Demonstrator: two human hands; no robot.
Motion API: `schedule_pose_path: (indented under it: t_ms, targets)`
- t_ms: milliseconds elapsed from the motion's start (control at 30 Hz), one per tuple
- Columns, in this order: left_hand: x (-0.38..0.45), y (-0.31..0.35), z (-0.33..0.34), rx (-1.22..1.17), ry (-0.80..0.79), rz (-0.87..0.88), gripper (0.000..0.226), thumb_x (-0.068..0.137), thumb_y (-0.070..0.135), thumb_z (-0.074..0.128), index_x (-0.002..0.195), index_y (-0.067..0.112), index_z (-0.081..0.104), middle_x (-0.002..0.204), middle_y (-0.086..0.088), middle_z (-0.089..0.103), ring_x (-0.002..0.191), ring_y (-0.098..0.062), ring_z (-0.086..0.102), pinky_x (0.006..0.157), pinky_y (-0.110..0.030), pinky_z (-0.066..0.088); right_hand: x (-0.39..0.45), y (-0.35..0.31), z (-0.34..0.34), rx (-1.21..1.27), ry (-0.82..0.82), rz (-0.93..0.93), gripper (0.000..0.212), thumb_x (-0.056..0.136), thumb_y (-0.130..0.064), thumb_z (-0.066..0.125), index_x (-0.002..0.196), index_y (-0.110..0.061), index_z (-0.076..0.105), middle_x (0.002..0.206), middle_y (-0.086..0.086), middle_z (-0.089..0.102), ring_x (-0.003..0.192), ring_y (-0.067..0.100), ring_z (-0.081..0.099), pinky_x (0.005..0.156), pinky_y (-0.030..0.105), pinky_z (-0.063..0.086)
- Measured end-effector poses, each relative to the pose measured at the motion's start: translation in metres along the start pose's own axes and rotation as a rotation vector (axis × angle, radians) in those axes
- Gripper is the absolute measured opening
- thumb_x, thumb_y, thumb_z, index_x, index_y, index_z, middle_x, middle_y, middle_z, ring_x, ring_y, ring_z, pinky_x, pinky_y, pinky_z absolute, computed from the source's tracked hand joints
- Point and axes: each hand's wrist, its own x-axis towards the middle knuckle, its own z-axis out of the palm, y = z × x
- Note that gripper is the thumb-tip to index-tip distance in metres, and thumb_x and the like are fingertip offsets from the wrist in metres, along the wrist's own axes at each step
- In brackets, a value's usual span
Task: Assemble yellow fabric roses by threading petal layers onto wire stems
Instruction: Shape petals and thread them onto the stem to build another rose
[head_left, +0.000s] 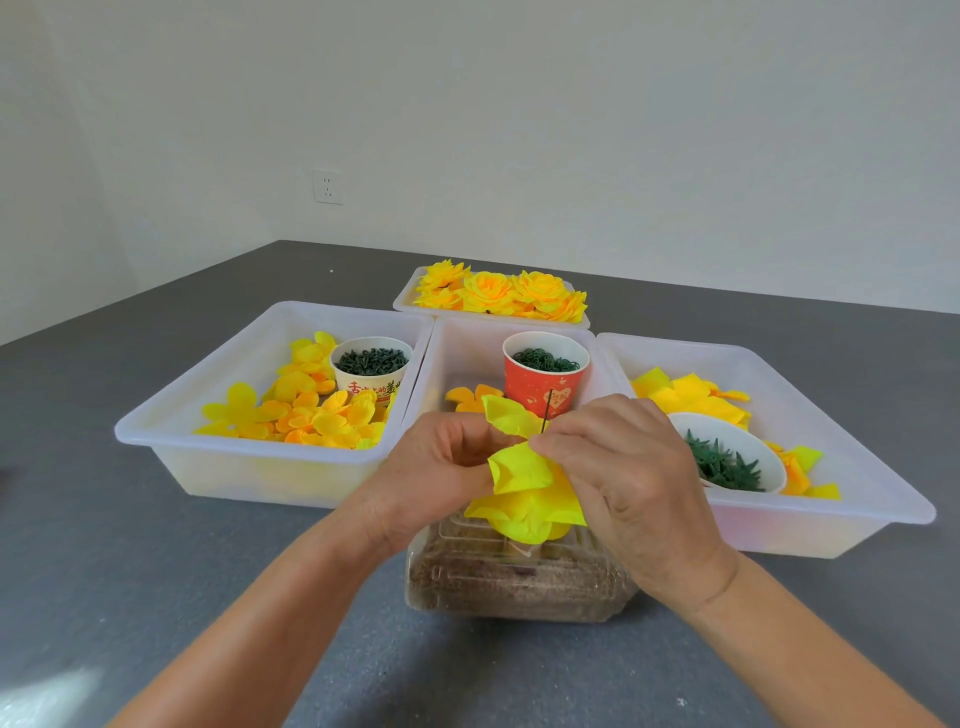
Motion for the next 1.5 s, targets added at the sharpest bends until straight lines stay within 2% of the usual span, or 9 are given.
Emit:
schedule_pose_path:
  t_ms: [200,367,600,733,867,1000,1200,1400,1500]
  targets:
    - [-0.002,0.0,-0.003,-0.007,-0.044,0.012,0.037,0.076,-0.005,0.066,0.112,0.0,0.062,0.104,-0.015,0.071,0.088,-0.021,0.069,0.07,-0.031,0.056,-0.004,0.001,0.0,-0.026,-0.058,-0.04,0.016,0.083,-0.004,0.06,0.082,-0.009,0.075,0.08,0.004,0.069,0.072,0.026,0.062,0.064,0.033,0.041]
    - [0.0,-0.001,-0.003,0.034,-0.036,0.016,0.043,0.07,-0.004,0.075,0.111,0.0,0.063,0.105,-0.018,0.069,0.09,-0.022,0.068,0.074,-0.037,0.058,-0.001,-0.001,-0.003,-0.055,-0.122,-0.036,0.015,0.075,-0.001,0.066,0.082,-0.011,0.075,0.081,0.002,0.069,0.073,0.026,0.063,0.069,0.034,0.037]
    - [0.002,-0.002,-0.005,0.132,-0.017,0.014,0.029,0.074,-0.017,0.065,0.101,-0.008,0.061,0.097,-0.02,0.069,0.086,-0.021,0.063,0.079,-0.042,0.054,0.006,0.0,-0.006,-0.102,-0.293,-0.06,0.013,0.073,-0.005,0.067,0.071,-0.017,0.072,0.065,-0.003,0.063,0.067,0.024,0.06,0.068,0.031,0.043]
    - [0.001,0.0,-0.005,0.129,-0.022,0.017,0.029,0.074,-0.015,0.067,0.1,-0.004,0.063,0.093,-0.013,0.07,0.083,-0.018,0.065,0.073,-0.034,0.056,0.004,0.001,-0.005,-0.044,-0.299,-0.051,0.016,0.073,-0.004,0.066,0.076,-0.017,0.074,0.069,-0.003,0.065,0.069,0.024,0.061,0.068,0.03,0.043]
    - [0.001,0.001,-0.004,0.115,-0.021,0.0,0.036,0.075,-0.014,0.066,0.107,0.002,0.063,0.095,-0.011,0.072,0.084,-0.019,0.067,0.071,-0.034,0.057,0.001,0.001,-0.008,0.014,-0.298,0.005,0.031,0.079,-0.008,0.048,0.086,-0.019,0.076,0.081,0.001,0.066,0.075,0.025,0.063,0.068,0.03,0.039]
    - [0.001,0.003,-0.004,0.08,0.004,-0.011,0.039,0.077,-0.009,0.064,0.113,0.004,0.06,0.098,-0.021,0.07,0.083,-0.025,0.067,0.071,-0.034,0.056,0.001,0.002,-0.009,0.027,-0.356,-0.003,0.029,0.072,-0.001,0.06,0.088,-0.019,0.076,0.081,-0.002,0.067,0.079,0.025,0.063,0.07,0.032,0.04]
    - [0.005,0.003,-0.005,-0.025,0.119,-0.065,0.032,0.087,0.018,0.054,0.115,0.006,0.062,0.108,-0.023,0.067,0.102,-0.04,0.062,0.098,-0.05,0.045,0.0,0.007,-0.013,0.061,-0.423,-0.012,0.031,0.072,0.0,0.063,0.093,-0.018,0.076,0.087,-0.001,0.069,0.083,0.027,0.064,0.071,0.033,0.04]
    - [0.007,0.001,-0.001,0.044,0.162,-0.041,0.017,0.088,0.011,0.059,0.104,0.013,0.065,0.086,-0.009,0.072,0.079,-0.019,0.066,0.077,-0.029,0.053,0.001,0.01,-0.012,0.18,-0.428,0.038,0.034,0.07,0.002,0.058,0.093,-0.016,0.076,0.085,-0.003,0.069,0.083,0.024,0.064,0.073,0.031,0.037]
    - [0.006,0.0,-0.003,0.052,0.122,-0.032,0.022,0.086,0.006,0.062,0.106,0.016,0.064,0.083,-0.009,0.072,0.075,-0.018,0.065,0.073,-0.029,0.053,0.002,0.011,-0.012,0.269,-0.419,0.087,0.038,0.07,-0.002,0.048,0.093,-0.014,0.076,0.086,-0.003,0.071,0.084,0.021,0.065,0.074,0.029,0.038]
